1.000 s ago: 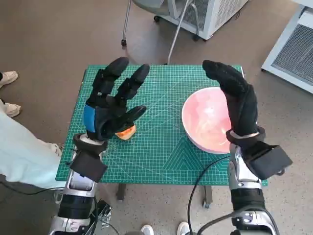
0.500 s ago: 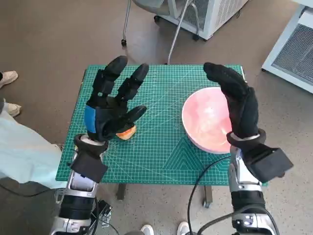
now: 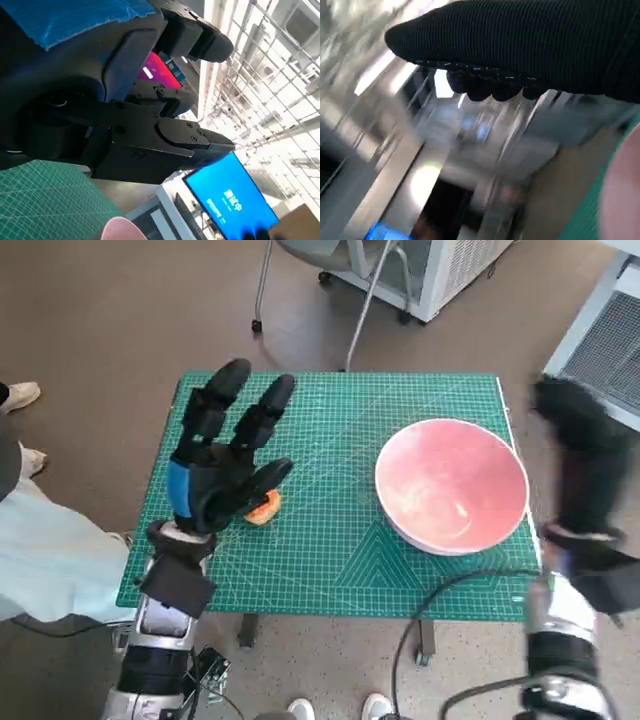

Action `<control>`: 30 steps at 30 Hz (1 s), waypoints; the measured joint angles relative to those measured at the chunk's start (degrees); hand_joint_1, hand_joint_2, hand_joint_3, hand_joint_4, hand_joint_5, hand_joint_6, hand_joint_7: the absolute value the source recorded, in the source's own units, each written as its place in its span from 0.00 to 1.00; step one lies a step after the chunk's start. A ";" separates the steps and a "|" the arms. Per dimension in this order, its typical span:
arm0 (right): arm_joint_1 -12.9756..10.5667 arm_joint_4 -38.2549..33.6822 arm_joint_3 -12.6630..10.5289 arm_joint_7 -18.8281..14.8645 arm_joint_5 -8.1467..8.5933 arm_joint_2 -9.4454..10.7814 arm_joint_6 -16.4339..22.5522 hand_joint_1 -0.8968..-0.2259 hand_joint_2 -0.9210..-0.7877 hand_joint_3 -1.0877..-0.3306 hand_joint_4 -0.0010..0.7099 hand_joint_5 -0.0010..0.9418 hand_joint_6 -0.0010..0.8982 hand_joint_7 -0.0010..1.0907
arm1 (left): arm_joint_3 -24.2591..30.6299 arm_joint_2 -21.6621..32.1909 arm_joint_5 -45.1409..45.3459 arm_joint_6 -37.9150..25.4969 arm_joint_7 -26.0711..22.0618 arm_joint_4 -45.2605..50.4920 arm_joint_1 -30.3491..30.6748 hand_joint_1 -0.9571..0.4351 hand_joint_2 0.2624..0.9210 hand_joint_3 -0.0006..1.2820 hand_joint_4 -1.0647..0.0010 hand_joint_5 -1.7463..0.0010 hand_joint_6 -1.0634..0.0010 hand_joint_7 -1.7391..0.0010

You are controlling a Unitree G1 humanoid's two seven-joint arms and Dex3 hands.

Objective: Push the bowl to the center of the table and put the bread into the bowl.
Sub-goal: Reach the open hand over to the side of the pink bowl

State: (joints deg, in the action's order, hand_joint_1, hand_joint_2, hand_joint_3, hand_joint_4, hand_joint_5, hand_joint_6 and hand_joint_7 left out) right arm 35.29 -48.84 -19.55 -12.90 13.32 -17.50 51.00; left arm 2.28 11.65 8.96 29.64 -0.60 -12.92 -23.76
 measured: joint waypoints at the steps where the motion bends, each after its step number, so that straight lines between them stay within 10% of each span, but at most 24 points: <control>1: 0.07 -1.14 -0.60 0.73 0.03 -0.35 0.21 0.45 0.00 0.37 0.51 0.00 0.06 0.64 | 0.10 0.05 0.00 -0.01 0.03 0.01 0.01 0.61 1.00 0.14 0.61 1.00 0.86 0.67; 17: 3.04 -17.83 -4.52 5.69 0.43 0.15 -1.66 0.65 0.00 0.31 0.38 0.00 0.01 0.63 | 0.15 0.10 0.26 -0.60 0.58 -0.02 0.00 0.61 1.00 0.14 0.63 1.00 0.89 0.66; 30: 6.47 -23.64 -4.96 6.65 0.34 3.32 -9.69 0.57 0.00 0.38 0.36 0.01 0.15 0.45 | 0.21 1.14 0.19 -1.03 0.43 0.09 0.00 0.61 1.00 0.14 0.63 1.00 0.89 0.65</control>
State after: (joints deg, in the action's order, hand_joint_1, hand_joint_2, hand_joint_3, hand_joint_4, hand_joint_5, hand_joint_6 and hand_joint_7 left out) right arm 41.75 -72.49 -24.51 -6.25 13.66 -14.18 41.31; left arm 2.49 12.79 9.15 28.61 -0.17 -12.83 -23.76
